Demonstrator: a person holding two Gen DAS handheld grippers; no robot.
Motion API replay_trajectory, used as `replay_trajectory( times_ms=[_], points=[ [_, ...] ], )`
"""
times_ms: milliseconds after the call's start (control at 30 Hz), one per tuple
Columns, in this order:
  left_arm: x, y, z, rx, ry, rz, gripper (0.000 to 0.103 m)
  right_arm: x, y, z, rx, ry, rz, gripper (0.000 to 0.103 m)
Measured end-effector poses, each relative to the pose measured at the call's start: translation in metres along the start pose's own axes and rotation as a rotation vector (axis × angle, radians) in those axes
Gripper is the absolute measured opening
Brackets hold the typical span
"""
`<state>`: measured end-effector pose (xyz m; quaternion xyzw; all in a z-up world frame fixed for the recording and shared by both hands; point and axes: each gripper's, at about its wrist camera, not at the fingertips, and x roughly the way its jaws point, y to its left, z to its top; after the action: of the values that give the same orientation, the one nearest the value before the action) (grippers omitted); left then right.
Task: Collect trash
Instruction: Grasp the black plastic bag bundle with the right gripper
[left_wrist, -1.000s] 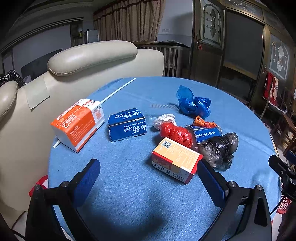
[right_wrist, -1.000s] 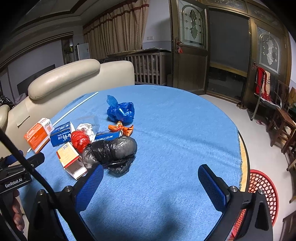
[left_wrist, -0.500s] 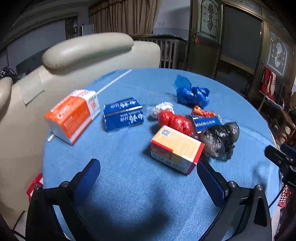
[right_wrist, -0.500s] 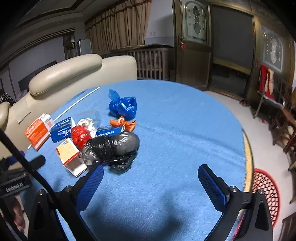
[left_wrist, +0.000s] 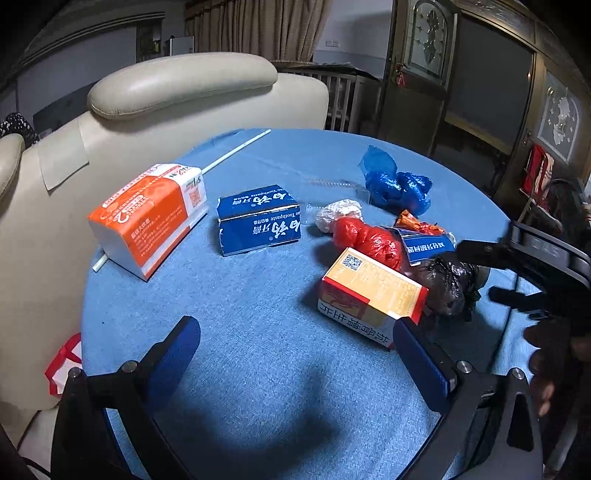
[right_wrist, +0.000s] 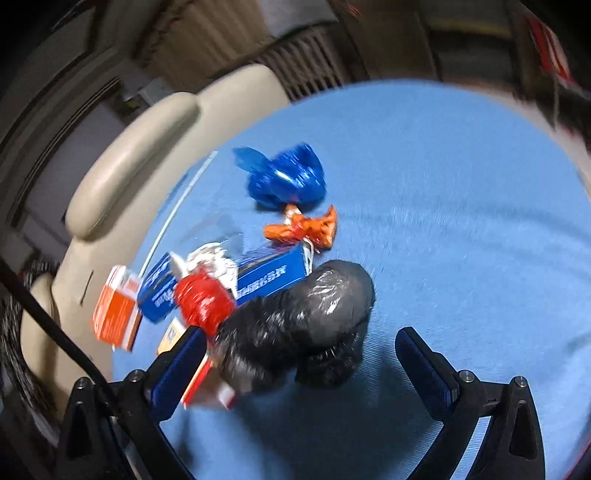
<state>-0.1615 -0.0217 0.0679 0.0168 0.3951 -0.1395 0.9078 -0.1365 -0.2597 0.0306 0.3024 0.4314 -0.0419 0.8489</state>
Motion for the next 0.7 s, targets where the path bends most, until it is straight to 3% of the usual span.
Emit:
replay_trajectory(
  times_ms=[100, 133, 167, 200, 300, 533, 700],
  points=[
    [0.007, -0.002, 0.005, -0.001, 0.01, -0.007, 0.103, 0.022, 0.002, 0.005, 0.038, 0.038, 0.015, 0.102],
    [0.01, -0.004, 0.007, 0.0, 0.014, -0.01, 0.103, 0.025, 0.002, 0.005, 0.035, 0.042, 0.02, 0.09],
    [0.012, -0.006, 0.008, 0.002, 0.017, -0.012, 0.103, 0.031, 0.002, 0.004, 0.036, 0.062, 0.038, 0.065],
    [0.014, -0.008, 0.01, 0.003, 0.019, -0.019, 0.103, 0.036, 0.0, 0.004, 0.045, 0.082, 0.062, 0.058],
    [0.019, -0.016, 0.015, 0.012, 0.026, -0.033, 0.103, 0.031, -0.003, 0.001, 0.017, 0.068, 0.081, 0.054],
    [0.03, -0.049, 0.021, 0.073, 0.049, -0.078, 0.103, -0.031, -0.037, -0.009, -0.001, -0.042, 0.064, 0.054],
    [0.053, -0.063, 0.024, 0.066, 0.113, -0.039, 0.103, -0.06, -0.053, -0.023, -0.001, -0.07, 0.07, 0.054]
  ],
)
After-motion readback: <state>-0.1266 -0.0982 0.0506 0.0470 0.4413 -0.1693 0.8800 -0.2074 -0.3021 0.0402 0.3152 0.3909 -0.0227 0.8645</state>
